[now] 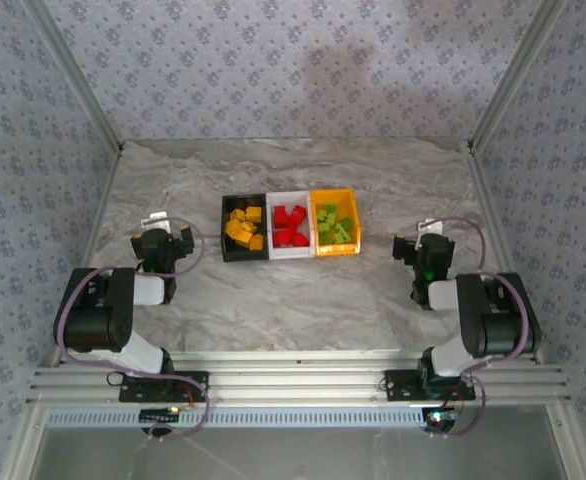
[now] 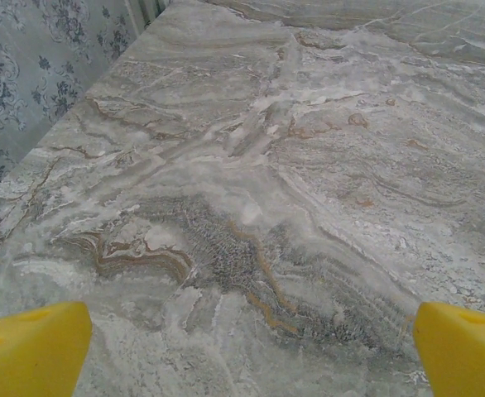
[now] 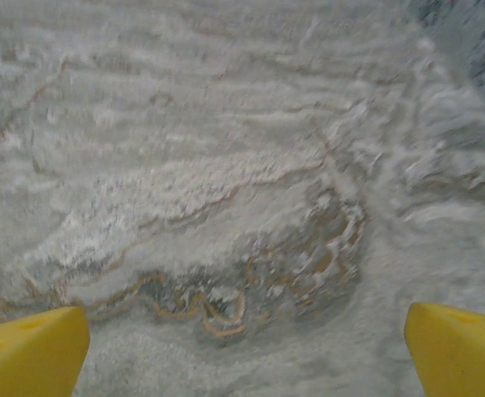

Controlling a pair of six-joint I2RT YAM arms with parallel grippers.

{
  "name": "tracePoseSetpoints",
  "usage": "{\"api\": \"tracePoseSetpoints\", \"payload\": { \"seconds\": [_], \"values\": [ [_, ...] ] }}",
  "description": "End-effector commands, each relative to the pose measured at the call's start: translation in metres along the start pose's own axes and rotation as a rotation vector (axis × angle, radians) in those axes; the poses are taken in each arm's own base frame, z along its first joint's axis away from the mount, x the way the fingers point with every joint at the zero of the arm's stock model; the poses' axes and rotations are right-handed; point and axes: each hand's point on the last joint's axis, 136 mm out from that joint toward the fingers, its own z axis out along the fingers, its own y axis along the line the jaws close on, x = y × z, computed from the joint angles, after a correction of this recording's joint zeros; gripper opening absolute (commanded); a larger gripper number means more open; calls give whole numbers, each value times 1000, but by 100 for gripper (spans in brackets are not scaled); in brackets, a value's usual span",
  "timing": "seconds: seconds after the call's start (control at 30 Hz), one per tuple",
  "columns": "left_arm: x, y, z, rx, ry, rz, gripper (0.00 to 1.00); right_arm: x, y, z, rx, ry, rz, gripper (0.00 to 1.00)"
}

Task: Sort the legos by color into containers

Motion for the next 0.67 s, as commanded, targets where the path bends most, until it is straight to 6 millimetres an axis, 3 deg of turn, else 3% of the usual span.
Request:
{"api": "tracePoseSetpoints", "payload": {
  "seconds": [0.0,0.63],
  "values": [
    [-15,-1,0,9,-48,-17,100,-34,1,3,-29,-99,21,100],
    [-15,-1,0,11,-47,-16,100,-34,1,3,-29,-97,19,100]
  ]
}}
